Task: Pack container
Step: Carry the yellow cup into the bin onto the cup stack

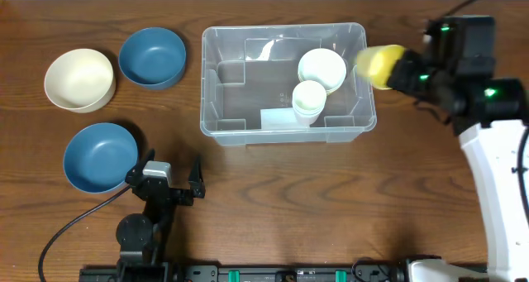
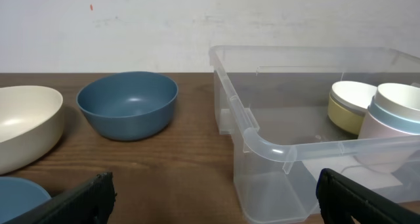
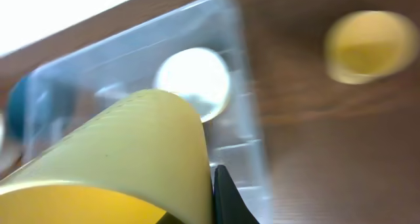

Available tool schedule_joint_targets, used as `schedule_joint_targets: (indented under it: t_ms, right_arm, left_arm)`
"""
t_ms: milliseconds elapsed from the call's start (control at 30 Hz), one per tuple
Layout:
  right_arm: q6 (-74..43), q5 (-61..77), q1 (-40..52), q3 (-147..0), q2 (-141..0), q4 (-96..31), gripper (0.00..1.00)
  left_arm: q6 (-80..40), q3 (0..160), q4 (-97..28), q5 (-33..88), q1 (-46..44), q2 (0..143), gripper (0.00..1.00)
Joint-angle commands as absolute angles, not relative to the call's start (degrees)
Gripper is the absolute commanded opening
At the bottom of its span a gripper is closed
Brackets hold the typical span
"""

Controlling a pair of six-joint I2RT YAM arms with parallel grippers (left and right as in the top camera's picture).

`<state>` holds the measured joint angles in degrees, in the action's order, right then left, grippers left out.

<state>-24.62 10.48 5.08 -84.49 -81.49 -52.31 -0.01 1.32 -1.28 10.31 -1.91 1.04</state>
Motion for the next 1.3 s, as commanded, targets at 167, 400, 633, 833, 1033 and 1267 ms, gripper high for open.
schedule_joint_targets:
  t_ms: [167,400,633,833,1033,1267]
  right_arm:
    - [-25.91,2.74,20.12,-84.55,-86.76,-50.96,0.01]
    - [-27.81,2.33,22.52,-84.55,-92.62,-50.81,0.01]
    - [-27.86,2.37,22.52,-84.55,-97.3,-50.7,0.01]
    - [-24.29,5.61,22.57,-84.55,-98.56,-49.69,0.79]
    - [-21.89,7.64,22.57,-85.47,-98.45,-49.58,0.91]
    - [-22.85,5.15,19.73,-92.29,-97.38,-54.13,0.91]
  left_arm:
    - [0.32,0.23,-3.14,10.94,-1.63,1.1,0.98]
    - [0.3,0.23,-3.14,10.94,-1.63,1.1,0.98]
    - [0.32,0.23,-3.14,10.94,-1.63,1.1,0.98]
    - [0.32,0.23,-3.14,10.94,-1.63,1.1,0.98]
    - [0.3,0.23,-3.14,10.94,-1.63,1.1,0.98]
    - [0.3,0.23,-3.14,10.94,-1.63,1.1,0.98]
